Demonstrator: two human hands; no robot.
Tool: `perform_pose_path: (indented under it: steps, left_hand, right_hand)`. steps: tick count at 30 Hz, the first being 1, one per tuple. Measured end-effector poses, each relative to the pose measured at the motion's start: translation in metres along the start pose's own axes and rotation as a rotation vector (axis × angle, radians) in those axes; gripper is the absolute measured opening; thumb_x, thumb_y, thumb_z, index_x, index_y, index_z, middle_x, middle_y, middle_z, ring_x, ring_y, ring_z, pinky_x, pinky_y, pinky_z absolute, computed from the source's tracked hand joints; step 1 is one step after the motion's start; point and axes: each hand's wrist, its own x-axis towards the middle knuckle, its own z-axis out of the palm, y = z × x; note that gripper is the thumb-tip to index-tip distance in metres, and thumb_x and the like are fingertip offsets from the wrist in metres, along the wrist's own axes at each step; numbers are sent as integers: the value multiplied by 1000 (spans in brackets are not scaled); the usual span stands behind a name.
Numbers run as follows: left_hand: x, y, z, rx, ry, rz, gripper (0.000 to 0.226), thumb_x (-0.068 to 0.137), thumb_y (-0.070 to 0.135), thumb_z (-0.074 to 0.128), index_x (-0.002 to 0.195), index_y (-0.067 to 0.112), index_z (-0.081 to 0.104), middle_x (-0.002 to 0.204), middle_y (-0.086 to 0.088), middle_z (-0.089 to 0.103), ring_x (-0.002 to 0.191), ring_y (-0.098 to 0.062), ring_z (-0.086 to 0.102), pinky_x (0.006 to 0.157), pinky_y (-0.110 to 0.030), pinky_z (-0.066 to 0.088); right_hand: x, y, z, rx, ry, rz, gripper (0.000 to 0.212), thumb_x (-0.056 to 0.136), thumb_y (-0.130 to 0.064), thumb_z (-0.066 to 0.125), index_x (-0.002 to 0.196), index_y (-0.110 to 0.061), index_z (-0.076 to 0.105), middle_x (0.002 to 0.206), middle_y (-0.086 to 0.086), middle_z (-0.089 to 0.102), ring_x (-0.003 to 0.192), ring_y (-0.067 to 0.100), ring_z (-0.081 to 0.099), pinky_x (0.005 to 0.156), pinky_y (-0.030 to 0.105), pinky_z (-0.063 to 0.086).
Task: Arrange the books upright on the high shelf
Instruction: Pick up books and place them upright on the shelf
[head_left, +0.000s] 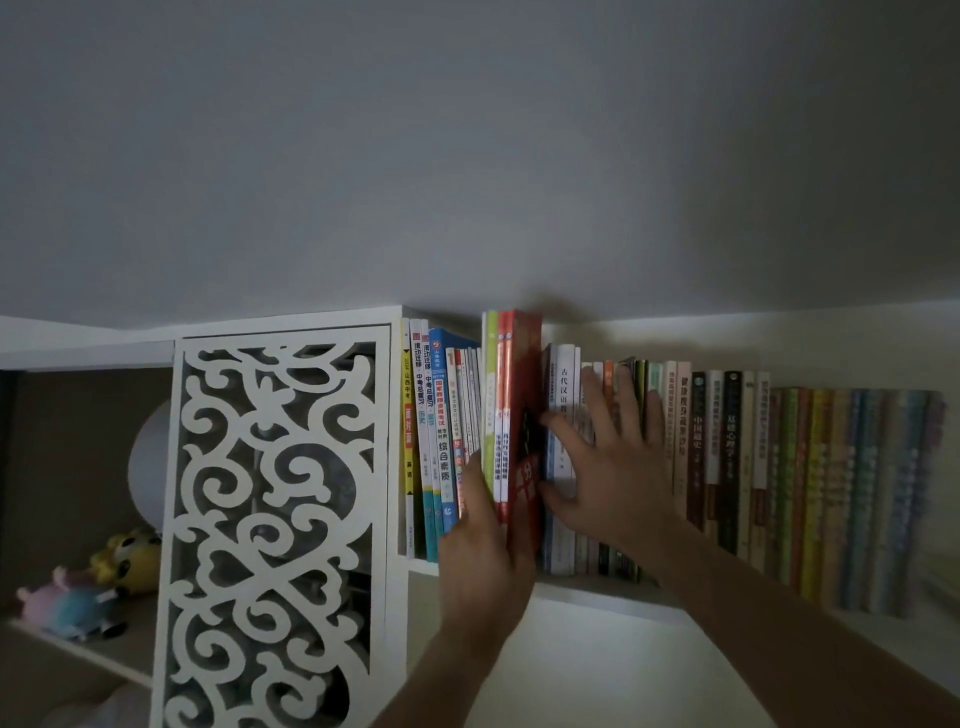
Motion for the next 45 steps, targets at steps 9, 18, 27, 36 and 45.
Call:
perform_pose_path:
  steps: [9, 18, 27, 36, 45]
  left_hand:
    - [-10, -12, 16, 38, -82, -81, 65, 103, 47, 47, 154, 29, 12, 113, 10, 69, 79, -5, 71, 69, -27, 63]
    - [1, -12, 10, 325, -317, -155, 31, 106, 39, 45, 128, 20, 54, 96, 16, 57, 76, -4, 51, 73, -4, 35]
    - [15, -25, 10, 636, -335, 134, 32, 82, 51, 70, 83, 19, 68, 62, 4, 65, 48, -10, 62, 48, -24, 48]
    - [13, -34, 29, 724, -231, 118, 70, 82, 65, 64, 121, 7, 66, 110, -15, 70, 100, -35, 68, 85, -52, 57]
    - [18, -46, 43, 558, -70, 305, 82, 102, 60, 34, 159, 3, 21, 169, -17, 13, 157, -30, 13, 124, -49, 21]
  right_hand:
    - [1, -50, -29, 535, 176, 236, 63, 96, -69, 22, 134, -28, 53, 129, -5, 60, 118, 15, 57, 96, 43, 54]
    - [27, -88, -27, 414, -98, 328, 57, 102, -36, 52, 141, -12, 17, 100, 5, 65, 73, 16, 67, 73, 34, 61]
    - [28, -85, -12, 179, 11, 286, 60, 104, -53, 32, 145, -10, 24, 78, -4, 54, 57, 12, 51, 56, 23, 40]
    - [23, -68, 11, 85, 162, 283, 85, 99, -65, 36, 157, -5, 23, 103, 8, 66, 85, 18, 66, 78, 33, 55]
    - [19, -32, 25, 5, 179, -63, 63, 108, -47, 15, 162, -14, 11, 170, 10, 3, 158, 24, -1, 126, 52, 16]
